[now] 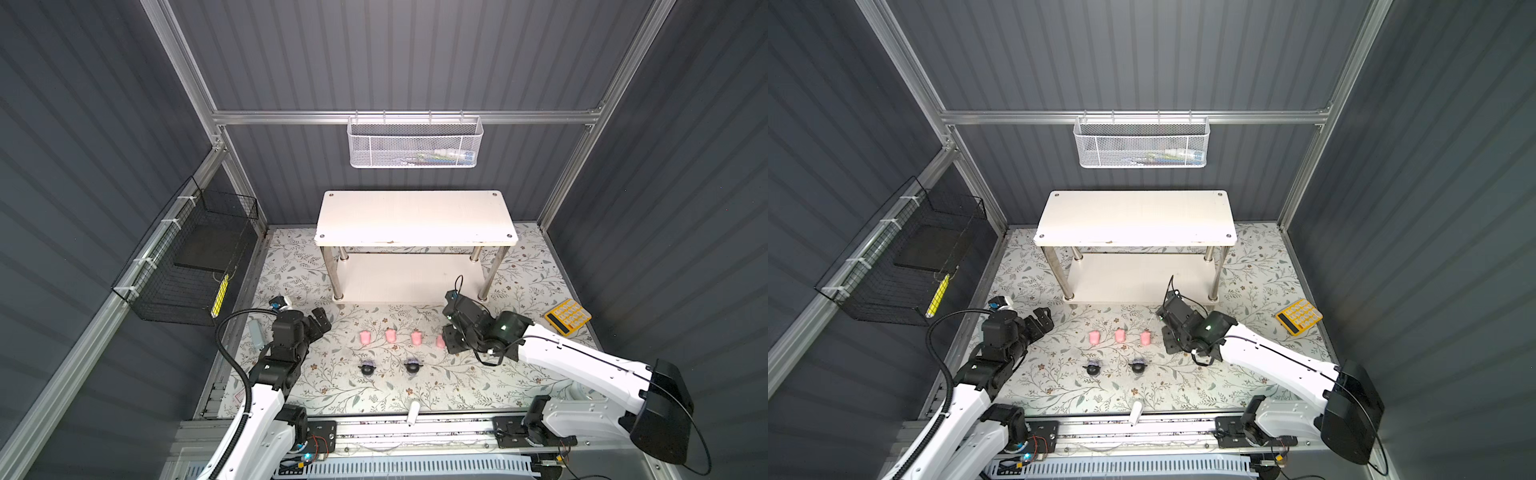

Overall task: Place and organize the plastic toys onto the shelf
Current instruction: 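Carry the witch-cat toy with the right gripper onto the lower shelf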

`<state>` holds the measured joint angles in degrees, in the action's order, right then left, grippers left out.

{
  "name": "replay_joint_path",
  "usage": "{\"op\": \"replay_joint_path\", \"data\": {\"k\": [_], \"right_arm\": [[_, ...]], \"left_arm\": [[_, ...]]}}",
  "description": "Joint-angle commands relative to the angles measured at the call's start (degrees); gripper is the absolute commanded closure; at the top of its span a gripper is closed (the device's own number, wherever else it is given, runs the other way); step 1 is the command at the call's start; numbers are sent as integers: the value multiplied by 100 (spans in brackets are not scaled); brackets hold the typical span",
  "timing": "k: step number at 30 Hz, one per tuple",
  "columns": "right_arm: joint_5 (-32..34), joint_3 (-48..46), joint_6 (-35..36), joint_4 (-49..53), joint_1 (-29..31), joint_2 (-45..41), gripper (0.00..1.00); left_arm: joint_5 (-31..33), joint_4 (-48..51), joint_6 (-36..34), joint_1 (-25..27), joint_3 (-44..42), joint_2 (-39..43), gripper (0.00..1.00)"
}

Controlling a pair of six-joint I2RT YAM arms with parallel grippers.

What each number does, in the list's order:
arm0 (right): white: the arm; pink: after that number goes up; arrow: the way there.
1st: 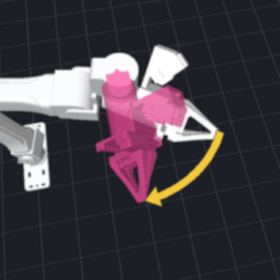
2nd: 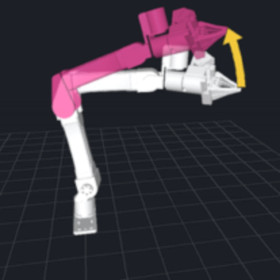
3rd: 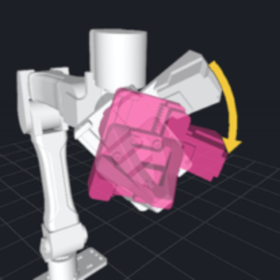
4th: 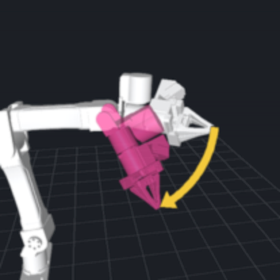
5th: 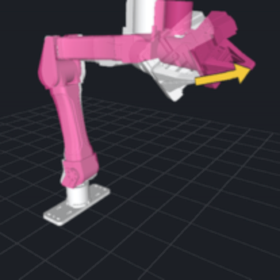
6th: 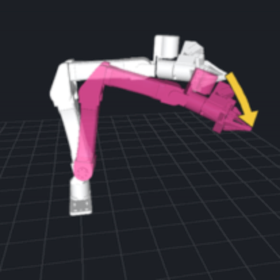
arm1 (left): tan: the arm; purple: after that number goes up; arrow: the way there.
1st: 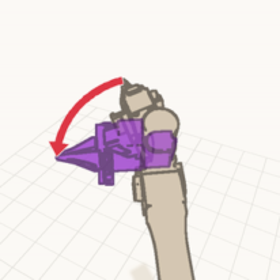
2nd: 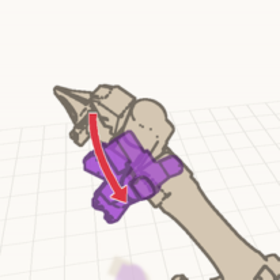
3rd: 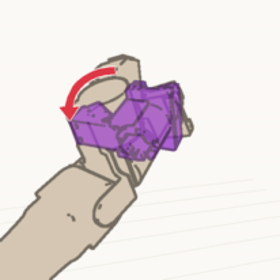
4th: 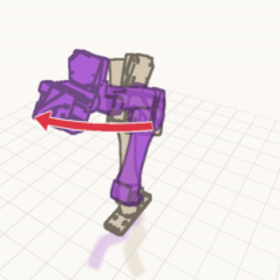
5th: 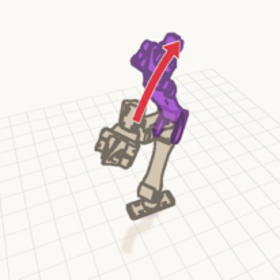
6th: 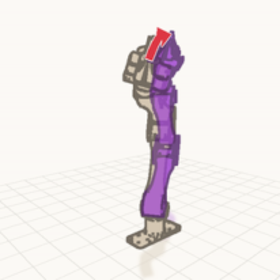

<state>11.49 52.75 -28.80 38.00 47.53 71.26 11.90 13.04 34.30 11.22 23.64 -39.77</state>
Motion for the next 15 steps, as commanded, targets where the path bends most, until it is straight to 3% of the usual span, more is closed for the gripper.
{"op": "replay_joint_path", "data": {"k": [1,15], "right_arm": [[25,258,719,15,-412,362,69],[239,746,1574,-1119,-1307,1606,70]], "left_arm": [[-67,-111,-9,30,-96,-13,0],[-56,-16,-6,29,-109,53,0]]}}
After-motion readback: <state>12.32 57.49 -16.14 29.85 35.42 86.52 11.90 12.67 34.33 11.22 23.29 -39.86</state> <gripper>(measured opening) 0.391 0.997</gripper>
